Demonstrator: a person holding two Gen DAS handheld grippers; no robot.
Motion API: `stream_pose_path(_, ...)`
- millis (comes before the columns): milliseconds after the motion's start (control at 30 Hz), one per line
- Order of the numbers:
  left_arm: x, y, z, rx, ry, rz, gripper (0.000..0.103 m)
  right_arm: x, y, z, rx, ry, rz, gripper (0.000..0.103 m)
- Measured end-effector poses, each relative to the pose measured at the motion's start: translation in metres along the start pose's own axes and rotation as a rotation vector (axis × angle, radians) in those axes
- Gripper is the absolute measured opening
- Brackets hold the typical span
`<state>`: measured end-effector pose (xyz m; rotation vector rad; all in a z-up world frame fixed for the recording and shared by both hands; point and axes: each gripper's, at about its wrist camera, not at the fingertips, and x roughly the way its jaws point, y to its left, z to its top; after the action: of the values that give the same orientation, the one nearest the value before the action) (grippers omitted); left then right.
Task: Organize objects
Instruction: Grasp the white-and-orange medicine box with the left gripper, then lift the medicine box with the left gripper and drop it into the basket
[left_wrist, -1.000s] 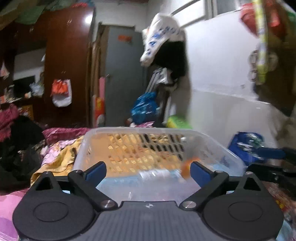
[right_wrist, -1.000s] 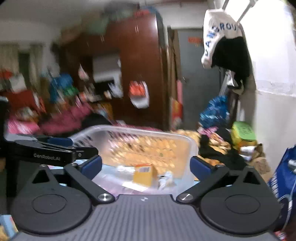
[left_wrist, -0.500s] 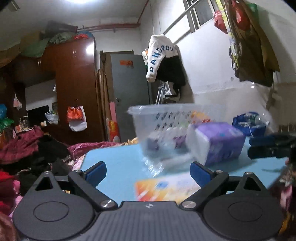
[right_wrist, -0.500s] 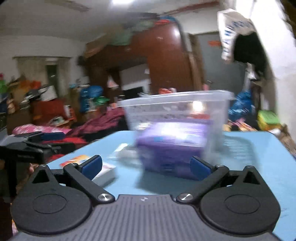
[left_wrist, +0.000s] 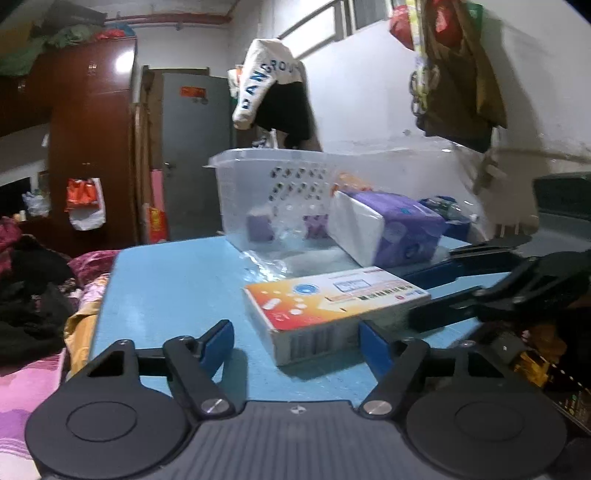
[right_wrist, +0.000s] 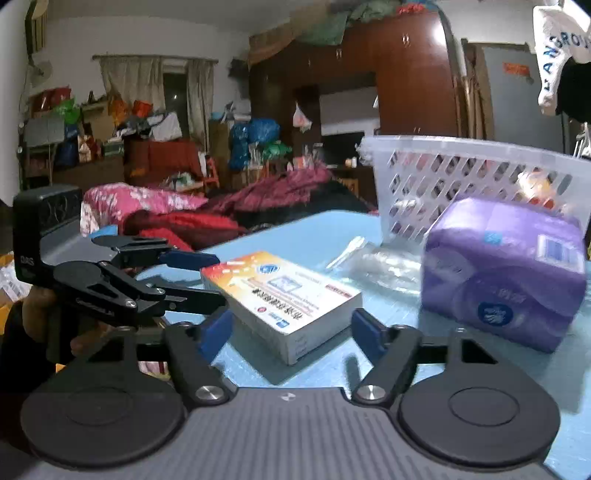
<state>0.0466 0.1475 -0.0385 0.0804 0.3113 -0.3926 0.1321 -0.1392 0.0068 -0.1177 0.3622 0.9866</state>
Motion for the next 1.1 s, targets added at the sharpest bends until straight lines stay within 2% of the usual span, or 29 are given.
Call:
stream_pose_path(67, 0.001, -0.003, -0.004, -0.001, -0.003, -0.003, 0.066, 0.003, 0.001, 0.001, -0.005, 0.015, -0.006, 0.061)
stream_pose_path(167, 0.000, -0.006, -0.006, -0.013, -0.012, 0.014, 0.064, -0.001, 0.002, 0.000, -0.011, 0.017, -0.030, 0.050)
stream_pose_path(267, 0.001, -0.010, -0.007, -0.018, -0.017, 0.027, 0.058, -0.007, -0.001, -0.001, -0.005, 0.009, -0.051, 0.045)
stream_pose_path(833, 0.000, -0.014, -0.007, -0.011, -0.029, 0.026, 0.055, -0.002, 0.003, -0.004, -0.013, 0.012, -0.070, 0.042)
stream_pose_path(1100, -0.009, -0.022, 0.002, 0.009, -0.069, 0.027, 0.052, -0.014, 0.008, 0.002, -0.044, -0.036, -0.094, 0.041)
